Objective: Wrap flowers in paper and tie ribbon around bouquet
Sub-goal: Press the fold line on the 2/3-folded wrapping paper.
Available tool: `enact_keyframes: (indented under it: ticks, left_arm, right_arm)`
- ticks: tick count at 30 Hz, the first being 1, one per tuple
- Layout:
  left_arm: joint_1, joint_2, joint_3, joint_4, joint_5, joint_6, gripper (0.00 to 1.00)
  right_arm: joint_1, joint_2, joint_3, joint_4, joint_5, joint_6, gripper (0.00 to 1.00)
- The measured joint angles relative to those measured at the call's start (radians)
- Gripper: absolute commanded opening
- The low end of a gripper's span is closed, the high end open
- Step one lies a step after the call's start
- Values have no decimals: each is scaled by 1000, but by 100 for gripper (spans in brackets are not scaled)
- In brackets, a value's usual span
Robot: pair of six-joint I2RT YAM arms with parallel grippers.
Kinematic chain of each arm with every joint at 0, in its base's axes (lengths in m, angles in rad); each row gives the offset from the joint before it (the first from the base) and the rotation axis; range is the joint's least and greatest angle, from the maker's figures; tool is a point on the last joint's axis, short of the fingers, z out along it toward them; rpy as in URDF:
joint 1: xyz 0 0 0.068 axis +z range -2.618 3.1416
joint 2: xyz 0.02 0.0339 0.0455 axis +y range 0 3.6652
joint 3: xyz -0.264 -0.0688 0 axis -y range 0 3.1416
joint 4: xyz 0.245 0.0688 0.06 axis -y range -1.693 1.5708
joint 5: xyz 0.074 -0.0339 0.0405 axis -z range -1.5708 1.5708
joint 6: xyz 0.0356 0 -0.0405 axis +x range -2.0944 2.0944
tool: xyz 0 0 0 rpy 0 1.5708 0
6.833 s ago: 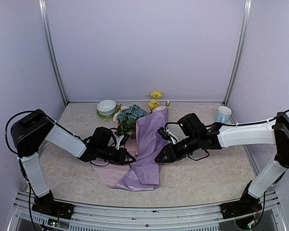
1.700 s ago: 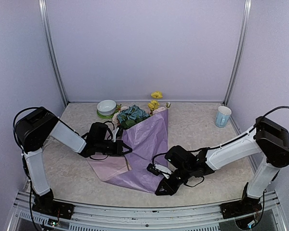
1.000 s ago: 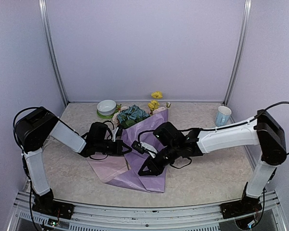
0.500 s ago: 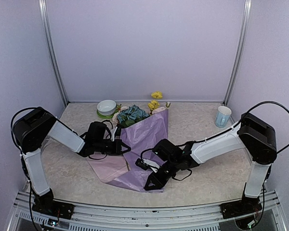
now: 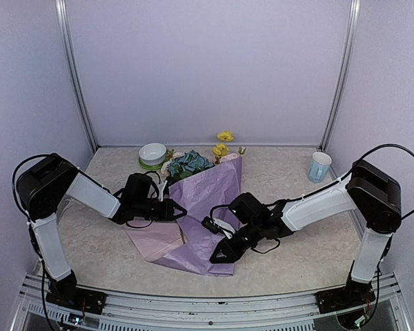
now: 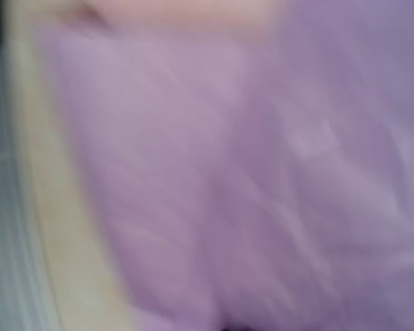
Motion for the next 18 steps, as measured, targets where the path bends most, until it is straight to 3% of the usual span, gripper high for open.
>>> enact_keyframes:
  ticks: [3, 6, 10, 13, 18]
  left_arm:
    - [0, -27, -4, -23, -21, 5, 39]
    - [2, -102, -23, -61, -72, 7, 44]
    - [-38, -288, -33, -187, -217, 39, 38]
    - [-193, -458, -28, -293, -312, 70, 27]
    - [-392, -542, -99, -373, -307, 33, 21]
  right_arm:
    - [-5, 51, -34, 5, 5, 10, 9]
    - [-5, 50, -34, 11, 13, 27, 9]
    - [-5, 50, -34, 12, 17, 49, 9]
    - [-5, 50, -34, 14, 20, 76, 9]
    - [-5, 50, -42, 34, 21, 144, 9]
